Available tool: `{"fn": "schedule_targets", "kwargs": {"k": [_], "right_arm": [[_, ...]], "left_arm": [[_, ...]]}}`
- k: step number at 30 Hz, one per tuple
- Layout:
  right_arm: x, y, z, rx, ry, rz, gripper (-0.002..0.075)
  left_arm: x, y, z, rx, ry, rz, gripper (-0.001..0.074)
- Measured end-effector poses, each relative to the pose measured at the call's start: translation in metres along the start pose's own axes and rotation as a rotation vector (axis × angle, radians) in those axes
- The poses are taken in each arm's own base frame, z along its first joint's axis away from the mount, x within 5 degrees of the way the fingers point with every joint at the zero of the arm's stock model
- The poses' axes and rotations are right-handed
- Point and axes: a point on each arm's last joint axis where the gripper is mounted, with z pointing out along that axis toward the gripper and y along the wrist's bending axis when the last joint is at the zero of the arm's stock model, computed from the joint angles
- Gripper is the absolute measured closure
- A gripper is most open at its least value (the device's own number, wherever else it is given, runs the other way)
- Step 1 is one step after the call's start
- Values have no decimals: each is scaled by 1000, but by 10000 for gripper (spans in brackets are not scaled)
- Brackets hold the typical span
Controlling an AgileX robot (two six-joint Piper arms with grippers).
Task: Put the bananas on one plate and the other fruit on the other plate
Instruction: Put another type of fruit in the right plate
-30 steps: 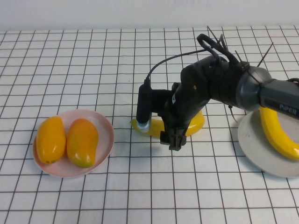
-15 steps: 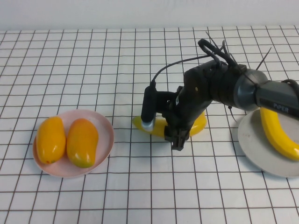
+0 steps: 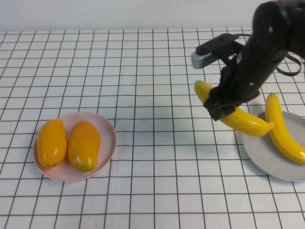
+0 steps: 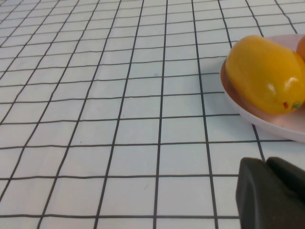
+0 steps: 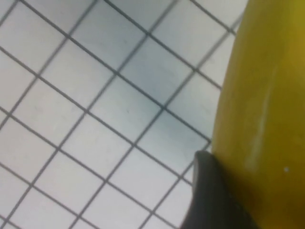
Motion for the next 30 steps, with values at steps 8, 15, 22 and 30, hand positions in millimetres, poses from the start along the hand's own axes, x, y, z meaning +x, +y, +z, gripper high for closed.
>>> {"fn": "schedule_targets", "kwargs": {"k": [8,15,22,30], "right_arm": [[70,-25,21,-47,-15,299,392],[95,-36,41,-48,-12,397,385],[99,-46,41,-26,-24,423,372],[104,-54,38,-14,-12,438,372]], "left_arm": [[0,0,0,0,0,0,740],[0,0,0,0,0,0,740],[0,0,0,0,0,0,740],[0,0,0,0,0,0,740]]}}
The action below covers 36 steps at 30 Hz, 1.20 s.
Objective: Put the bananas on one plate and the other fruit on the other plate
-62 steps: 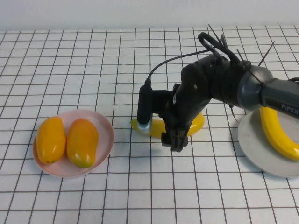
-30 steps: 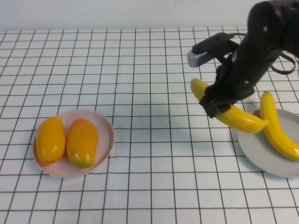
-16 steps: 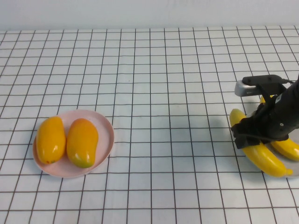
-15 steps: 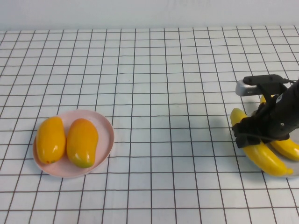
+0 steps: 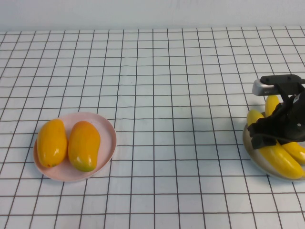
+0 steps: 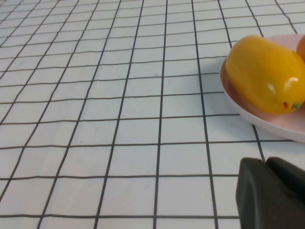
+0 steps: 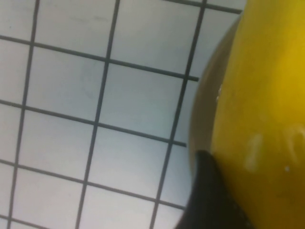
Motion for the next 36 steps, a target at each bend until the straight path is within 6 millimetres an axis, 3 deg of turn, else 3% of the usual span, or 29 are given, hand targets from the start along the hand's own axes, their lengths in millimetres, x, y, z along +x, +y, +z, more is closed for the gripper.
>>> {"fn": "schedule_targets", "kwargs": {"k": [5,13,18,21,24,26,31,36], "right_arm": [[0,-4,-1,3,1,12,357],[0,-4,-1,3,-1,15,256],[1,-2,-10,-3,-19,16,298],[2,4,-38,-6,-128,0,424],[11,20,-79,-16,-333,-42,620],[22,29,-101,-31,-454,-67,682],[69,44,-153,-76,-743,-121,733],[113,40,-163,-92,-822,-127,739]], "left_arm": [[0,0,0,0,0,0,740],[0,0,0,0,0,0,740],[0,0,0,0,0,0,740],[0,0,0,0,0,0,740],[0,0,0,0,0,0,740],[0,0,0,0,0,0,740],[0,0,0,0,0,0,740],[0,0,0,0,0,0,740]]}}
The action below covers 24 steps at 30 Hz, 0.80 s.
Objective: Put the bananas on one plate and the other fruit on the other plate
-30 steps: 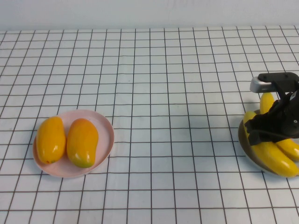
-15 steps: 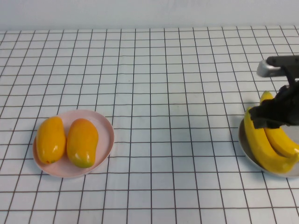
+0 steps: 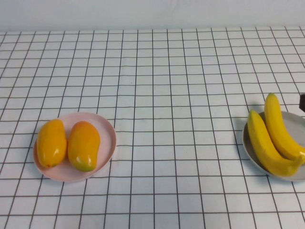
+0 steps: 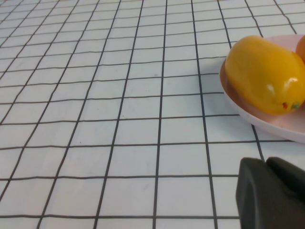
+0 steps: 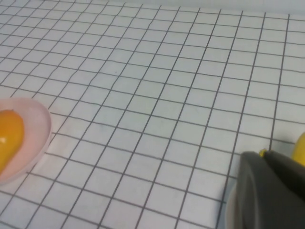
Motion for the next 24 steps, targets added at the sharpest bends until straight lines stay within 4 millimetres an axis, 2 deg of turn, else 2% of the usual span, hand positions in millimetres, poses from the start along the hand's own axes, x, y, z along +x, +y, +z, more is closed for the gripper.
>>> {"fn": "schedule_targets", "kwargs": {"k": [4,9,17,24], "right_arm": [[29,-3,-20,10,-32,-20,740],[68,-10,-44,58,-179,-126,740],[127,-22,-51,111,-265,-62,740],[153,-33,-52,210,-434,-16,740]], "left_arm": [[0,0,0,0,0,0,740],[0,0,0,0,0,0,740],[0,0,0,0,0,0,740],[0,0,0,0,0,0,740]]}}
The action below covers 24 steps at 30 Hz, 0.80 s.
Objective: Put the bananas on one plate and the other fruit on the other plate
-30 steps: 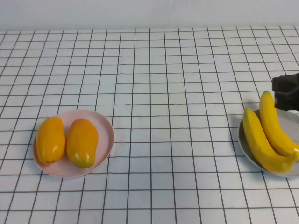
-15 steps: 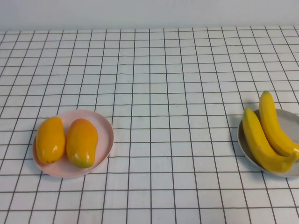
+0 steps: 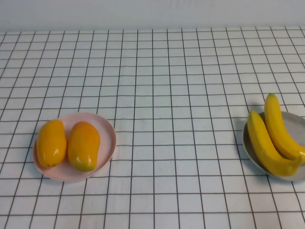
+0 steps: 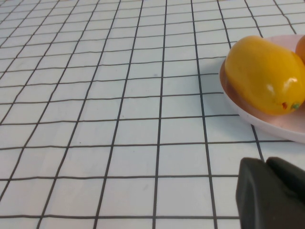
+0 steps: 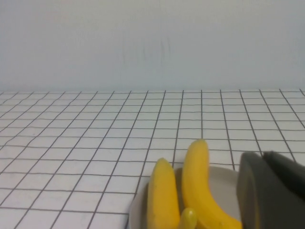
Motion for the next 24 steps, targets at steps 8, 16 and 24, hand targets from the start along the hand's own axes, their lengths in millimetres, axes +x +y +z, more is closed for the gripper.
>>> {"fn": "schedule_targets", "kwargs": {"k": [8,16,24], "right_arm": [[13,-4,0,46,12,85,741],[17,-3,-3,37,37,117,741],[33,0,-10,9,201,88,741]], "left_arm": [[0,0,0,0,0,0,740],[0,0,0,0,0,0,740],[0,0,0,0,0,0,740]]}}
